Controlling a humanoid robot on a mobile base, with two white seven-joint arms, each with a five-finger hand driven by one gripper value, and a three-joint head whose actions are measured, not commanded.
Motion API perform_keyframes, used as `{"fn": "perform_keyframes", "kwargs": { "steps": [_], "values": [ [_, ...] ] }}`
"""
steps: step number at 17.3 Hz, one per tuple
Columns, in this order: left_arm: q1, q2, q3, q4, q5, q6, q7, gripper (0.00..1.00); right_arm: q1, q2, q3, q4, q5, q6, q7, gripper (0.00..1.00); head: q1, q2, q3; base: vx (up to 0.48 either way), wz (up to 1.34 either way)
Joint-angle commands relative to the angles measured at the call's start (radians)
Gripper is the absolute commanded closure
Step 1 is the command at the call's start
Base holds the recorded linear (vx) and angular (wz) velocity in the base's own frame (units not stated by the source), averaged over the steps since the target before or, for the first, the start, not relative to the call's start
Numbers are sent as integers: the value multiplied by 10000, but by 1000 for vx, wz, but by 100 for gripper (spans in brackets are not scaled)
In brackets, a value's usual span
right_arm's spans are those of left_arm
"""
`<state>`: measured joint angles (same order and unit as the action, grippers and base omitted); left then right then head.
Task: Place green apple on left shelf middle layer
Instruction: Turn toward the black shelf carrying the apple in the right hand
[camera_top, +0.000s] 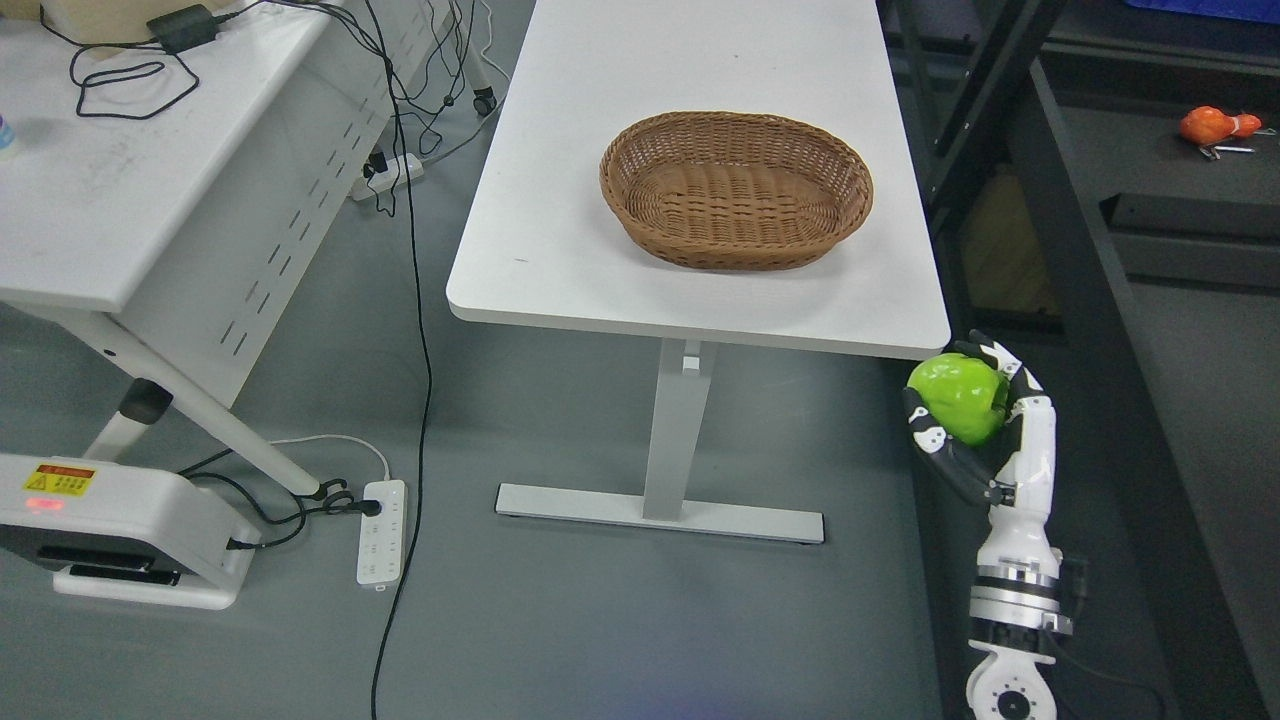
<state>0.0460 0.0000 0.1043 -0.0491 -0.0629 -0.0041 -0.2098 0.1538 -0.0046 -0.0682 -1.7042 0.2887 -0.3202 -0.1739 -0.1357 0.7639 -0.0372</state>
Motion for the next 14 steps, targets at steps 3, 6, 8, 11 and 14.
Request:
{"fn": "perform_keyframes", "kwargs": {
  "steps": [3, 6, 8, 11, 14],
  "values": [
    [0, 174, 0, 0, 0, -5, -4, 0, -587, -129, 161, -92, 43, 639, 266, 100, 0, 0, 0, -292, -41],
    [0, 174, 0, 0, 0, -5, -4, 0, -572, -129, -114, -92, -3, 579, 266, 100, 0, 0, 0, -314, -74],
    [0, 174, 0, 0, 0, -5, -4, 0, -572, -129, -375, -108, -18, 533, 266, 100, 0, 0, 0, -320, -103],
    [0, 174, 0, 0, 0, -5, -4, 0, -511, -245, -576, -123, -33, 517, 266, 100, 0, 0, 0, -292, -260],
    [0, 174, 0, 0, 0, -5, -4, 0, -342, -307, -576, -138, -33, 472, 266, 100, 0, 0, 0, -267, -474]
  ]
}}
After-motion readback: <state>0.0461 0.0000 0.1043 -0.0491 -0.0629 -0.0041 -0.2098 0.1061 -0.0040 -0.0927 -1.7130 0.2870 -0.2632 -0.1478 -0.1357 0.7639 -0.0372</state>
